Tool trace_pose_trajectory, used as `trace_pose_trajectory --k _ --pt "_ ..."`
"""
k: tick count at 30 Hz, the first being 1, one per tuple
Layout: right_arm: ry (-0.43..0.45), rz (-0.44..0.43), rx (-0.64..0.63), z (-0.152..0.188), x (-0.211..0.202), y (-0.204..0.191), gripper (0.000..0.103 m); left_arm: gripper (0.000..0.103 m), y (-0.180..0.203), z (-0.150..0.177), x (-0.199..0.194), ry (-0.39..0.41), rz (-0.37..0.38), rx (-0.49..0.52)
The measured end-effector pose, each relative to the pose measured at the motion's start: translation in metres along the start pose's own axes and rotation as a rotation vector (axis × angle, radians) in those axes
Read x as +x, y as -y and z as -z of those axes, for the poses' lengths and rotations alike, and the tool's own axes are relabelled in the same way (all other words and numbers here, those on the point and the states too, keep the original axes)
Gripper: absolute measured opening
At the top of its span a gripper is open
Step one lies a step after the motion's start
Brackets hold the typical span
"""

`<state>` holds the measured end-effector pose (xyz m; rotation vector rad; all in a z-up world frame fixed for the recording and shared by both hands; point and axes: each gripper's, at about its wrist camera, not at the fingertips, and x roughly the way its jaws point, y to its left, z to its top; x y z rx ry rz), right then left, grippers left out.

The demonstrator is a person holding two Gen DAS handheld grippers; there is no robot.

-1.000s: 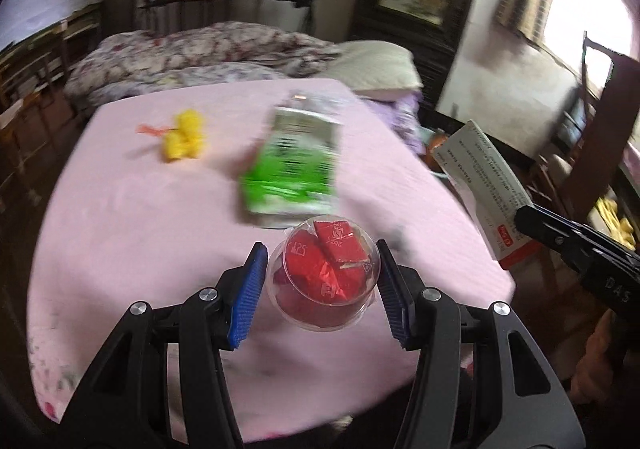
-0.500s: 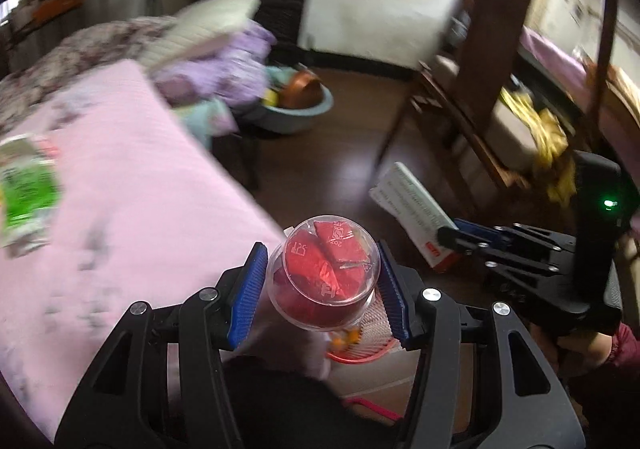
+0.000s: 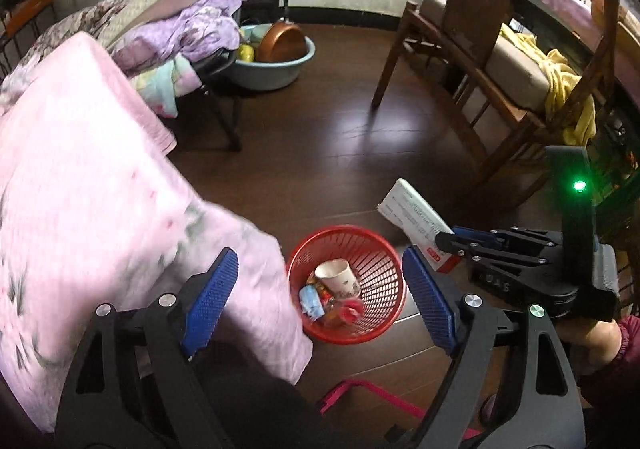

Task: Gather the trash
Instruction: 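Carry the jelly cup and white box to the red basket and open both tools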

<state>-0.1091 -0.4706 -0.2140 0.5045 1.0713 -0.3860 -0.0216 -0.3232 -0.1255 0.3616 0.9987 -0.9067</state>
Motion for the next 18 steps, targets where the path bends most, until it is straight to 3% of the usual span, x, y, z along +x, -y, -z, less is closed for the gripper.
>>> trace_pose_trajectory --k 4,5,6,7,18 --pt "-0.032 -0.007 -0.028 0.005 0.018 -0.012 0.023 0.082 0.000 0.007 -0.003 -0.002 -0.001 0.006" --pt "-0.036 -0.001 -0.043 0.005 0.024 -0.015 0.028 0.082 0.000 0.008 -0.004 0.000 0.001 0.007" --pt "-0.048 0.030 -0.046 0.004 0.029 -0.017 0.047 0.082 0.001 0.008 -0.005 0.001 0.001 0.008" --pt "-0.045 0.053 -0.038 0.005 0.029 -0.016 0.055 0.082 0.001 0.008 -0.007 0.004 0.000 0.010" --pt "0.034 0.026 -0.078 -0.006 -0.009 -0.038 0.056 0.082 -0.005 0.008 -0.027 0.050 -0.004 -0.009"
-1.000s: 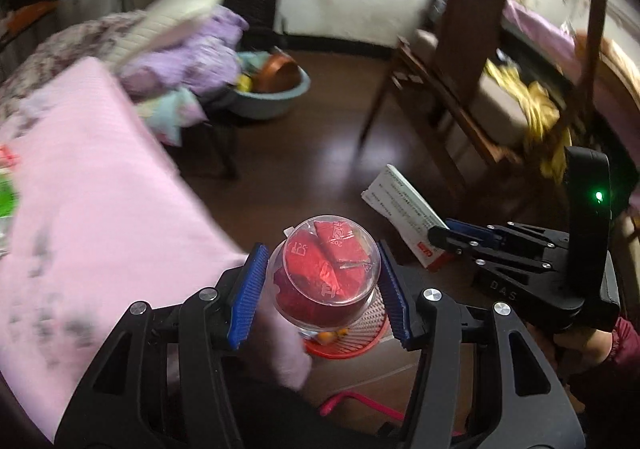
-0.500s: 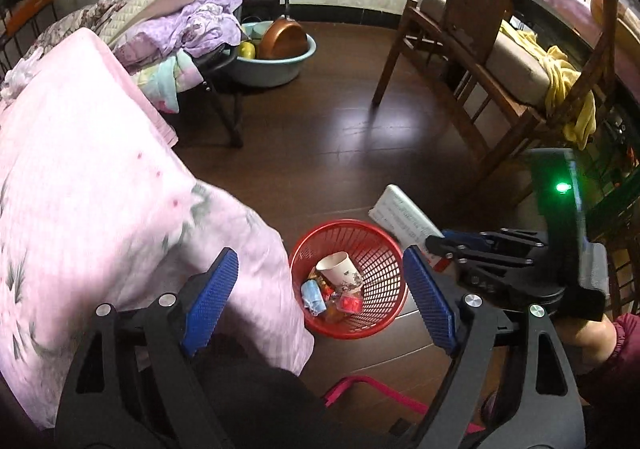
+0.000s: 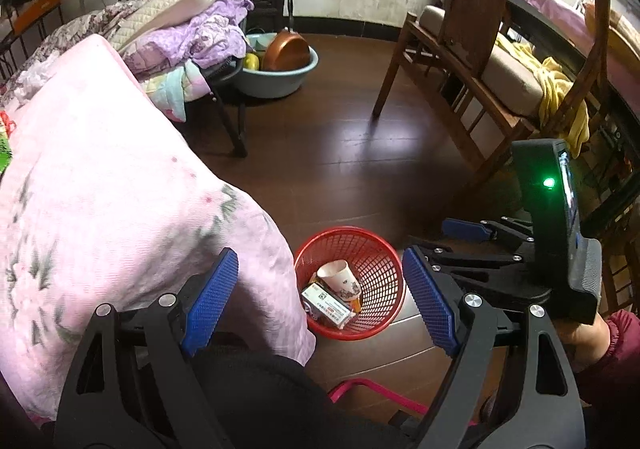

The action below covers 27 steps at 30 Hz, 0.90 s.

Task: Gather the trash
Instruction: 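Carry the jelly cup and white box to the red basket and open both tools, then move both open tools back over the bed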

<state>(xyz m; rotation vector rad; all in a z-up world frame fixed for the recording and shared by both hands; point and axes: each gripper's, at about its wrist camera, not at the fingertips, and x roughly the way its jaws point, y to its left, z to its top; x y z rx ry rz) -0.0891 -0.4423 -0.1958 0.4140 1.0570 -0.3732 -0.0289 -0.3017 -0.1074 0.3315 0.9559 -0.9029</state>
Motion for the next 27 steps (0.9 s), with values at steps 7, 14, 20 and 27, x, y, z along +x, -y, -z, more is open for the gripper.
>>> trace_pose_trajectory --k 7,14,20,27 --pt "0.090 -0.020 -0.035 -0.022 -0.039 -0.022 0.057 0.082 -0.016 -0.009 -0.032 0.081 -0.025 -0.039" --pt "0.186 -0.067 -0.079 -0.056 -0.074 -0.062 0.059 0.083 -0.064 -0.013 -0.069 0.160 -0.101 -0.128" --pt "0.249 -0.147 -0.169 -0.079 -0.093 -0.127 0.063 0.083 -0.127 -0.007 -0.102 0.207 -0.189 -0.223" --pt "0.262 -0.227 -0.281 -0.089 -0.098 -0.205 0.065 0.086 -0.214 0.005 -0.140 0.250 -0.311 -0.340"
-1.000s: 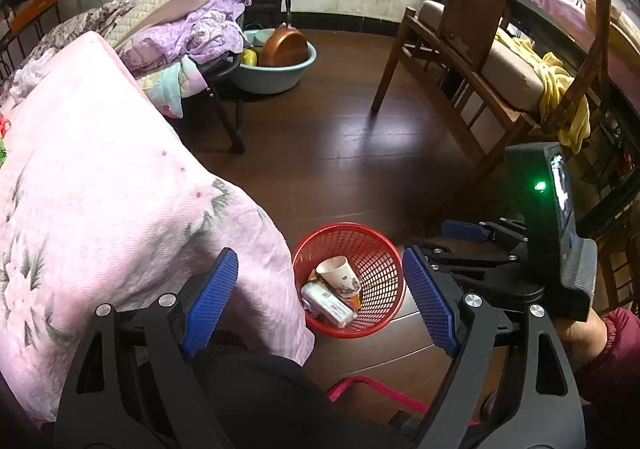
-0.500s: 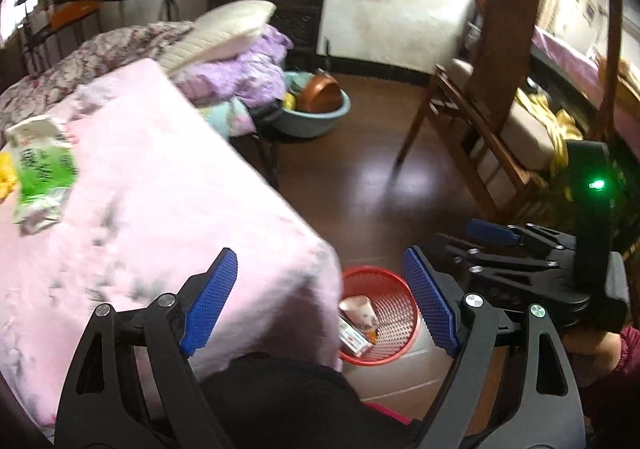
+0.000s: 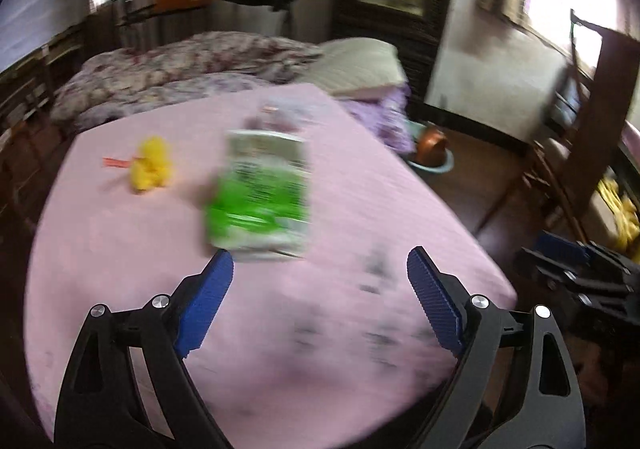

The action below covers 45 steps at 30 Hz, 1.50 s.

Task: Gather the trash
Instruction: 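Move both open tools back over the bed, then grasp the yellow mesh bag with the left tool while the right tool grasps the green tea bag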

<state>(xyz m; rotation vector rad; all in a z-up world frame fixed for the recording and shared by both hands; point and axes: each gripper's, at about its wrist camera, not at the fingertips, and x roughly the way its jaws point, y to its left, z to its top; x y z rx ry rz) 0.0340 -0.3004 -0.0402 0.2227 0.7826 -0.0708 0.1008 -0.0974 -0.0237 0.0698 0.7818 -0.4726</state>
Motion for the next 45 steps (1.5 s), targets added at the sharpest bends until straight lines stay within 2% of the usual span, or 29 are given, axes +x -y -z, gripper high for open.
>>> trace_pose_trajectory --k 7,11,19,21,27,30,34,35,37,41,45 --pt "-0.004 -0.062 -0.062 -0.022 0.022 -0.054 0.065 0.086 -0.089 -0.035 0.015 0.020 -0.122 -0.114" --pt "-0.011 -0.081 -0.077 -0.034 0.035 -0.072 0.066 0.086 -0.126 -0.055 0.043 0.004 -0.171 -0.157" --pt "-0.033 -0.099 -0.103 -0.052 0.066 -0.098 0.073 0.086 -0.147 -0.062 0.103 -0.063 -0.224 -0.155" --pt "-0.045 -0.110 -0.106 -0.054 0.075 -0.103 0.074 0.086 -0.149 -0.061 0.113 -0.108 -0.205 -0.163" --pt "-0.081 -0.146 -0.072 -0.065 0.103 -0.118 0.076 0.085 -0.152 -0.061 0.112 -0.102 -0.190 -0.180" --pt "-0.093 -0.156 -0.060 -0.066 0.111 -0.123 0.076 0.072 -0.152 -0.062 0.111 -0.093 -0.188 -0.185" --pt "-0.107 -0.153 -0.065 -0.062 0.117 -0.128 0.077 0.045 -0.158 -0.061 0.107 -0.070 -0.167 -0.212" --pt "-0.110 -0.151 -0.066 -0.061 0.118 -0.128 0.077 0.041 -0.160 -0.061 0.105 -0.066 -0.159 -0.217" --pt "-0.118 -0.149 -0.069 -0.059 0.121 -0.129 0.078 0.040 -0.161 -0.056 0.097 -0.052 -0.152 -0.211" --pt "-0.126 -0.156 -0.064 -0.058 0.125 -0.132 0.078 0.040 -0.159 -0.044 0.072 -0.008 -0.204 -0.164" --pt "-0.139 -0.167 -0.063 -0.057 0.133 -0.140 0.078 0.040 -0.166 -0.031 0.053 0.004 -0.196 -0.201"
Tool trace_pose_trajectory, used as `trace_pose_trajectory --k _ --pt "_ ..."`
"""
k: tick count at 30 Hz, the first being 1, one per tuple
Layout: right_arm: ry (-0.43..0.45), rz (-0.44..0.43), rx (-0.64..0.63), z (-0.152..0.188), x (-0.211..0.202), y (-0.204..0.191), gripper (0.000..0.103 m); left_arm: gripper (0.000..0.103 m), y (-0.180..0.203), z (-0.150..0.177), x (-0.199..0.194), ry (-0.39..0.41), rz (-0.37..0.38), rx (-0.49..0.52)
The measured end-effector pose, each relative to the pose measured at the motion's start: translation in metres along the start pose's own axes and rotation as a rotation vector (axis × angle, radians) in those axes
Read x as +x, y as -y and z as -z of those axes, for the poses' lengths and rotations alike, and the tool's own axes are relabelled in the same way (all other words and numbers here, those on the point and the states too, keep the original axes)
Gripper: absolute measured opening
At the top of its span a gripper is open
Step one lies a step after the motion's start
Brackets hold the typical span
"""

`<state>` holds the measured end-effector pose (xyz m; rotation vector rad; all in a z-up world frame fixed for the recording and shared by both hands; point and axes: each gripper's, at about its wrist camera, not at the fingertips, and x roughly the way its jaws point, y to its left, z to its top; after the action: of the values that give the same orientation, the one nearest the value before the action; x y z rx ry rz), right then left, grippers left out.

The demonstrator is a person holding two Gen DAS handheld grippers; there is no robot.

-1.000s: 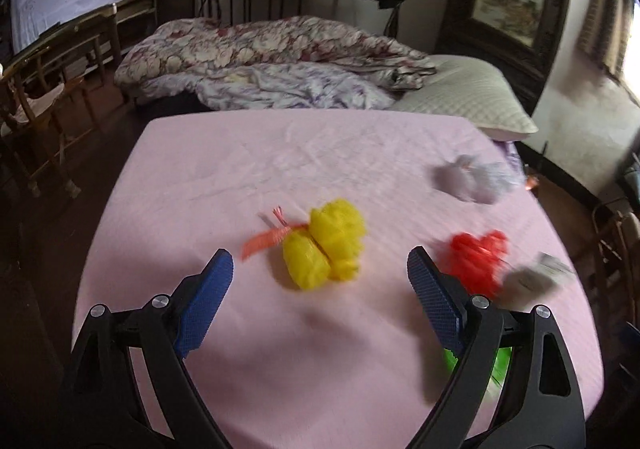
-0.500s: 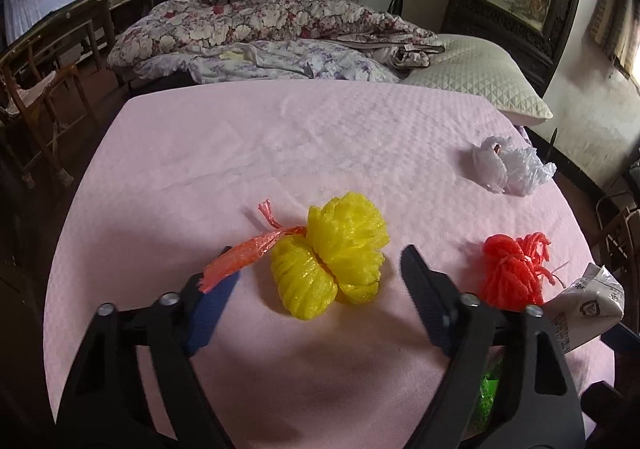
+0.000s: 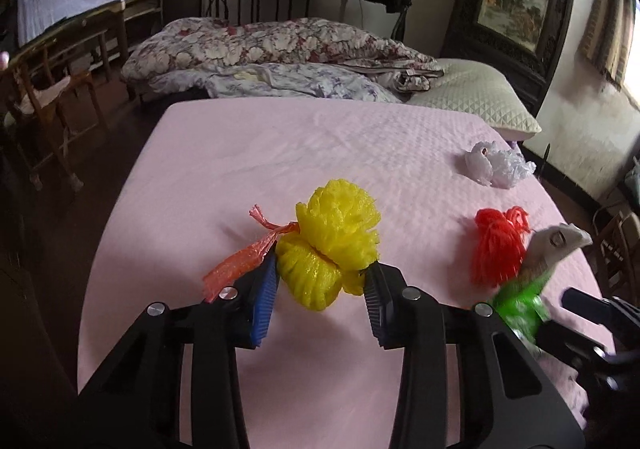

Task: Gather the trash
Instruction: 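Grasp the yellow mesh bag with the left tool while the right tool grasps the green tea bag, then carry both items to the red basket while the right tool releases the green tea bag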

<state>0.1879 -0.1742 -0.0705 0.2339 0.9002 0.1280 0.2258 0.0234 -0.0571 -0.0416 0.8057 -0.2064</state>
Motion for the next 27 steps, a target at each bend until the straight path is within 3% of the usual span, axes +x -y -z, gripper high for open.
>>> trace_pose_trajectory --k 4,8,11,14,19,27 --pt "-0.015 0.008 -0.012 -0.003 0.012 -0.010 0.081 0.040 -0.004 0.008 -0.016 0.017 0.007 -0.021" --pt "-0.033 0.035 -0.027 0.001 0.021 -0.020 0.090 0.040 -0.003 0.015 -0.027 0.034 0.006 -0.023" --pt "-0.015 0.078 -0.082 0.008 0.021 -0.028 0.088 0.040 -0.004 0.019 -0.033 0.029 0.020 -0.042" --pt "-0.001 0.069 -0.095 0.008 0.018 -0.026 0.087 0.040 -0.002 0.022 -0.041 0.029 0.018 -0.048" --pt "0.090 0.083 -0.122 0.016 -0.023 -0.020 0.087 0.040 0.009 0.026 -0.062 0.045 0.022 -0.034" --pt "0.174 0.103 -0.093 0.034 -0.093 0.014 0.087 0.040 0.060 0.034 -0.091 0.067 0.081 0.047"
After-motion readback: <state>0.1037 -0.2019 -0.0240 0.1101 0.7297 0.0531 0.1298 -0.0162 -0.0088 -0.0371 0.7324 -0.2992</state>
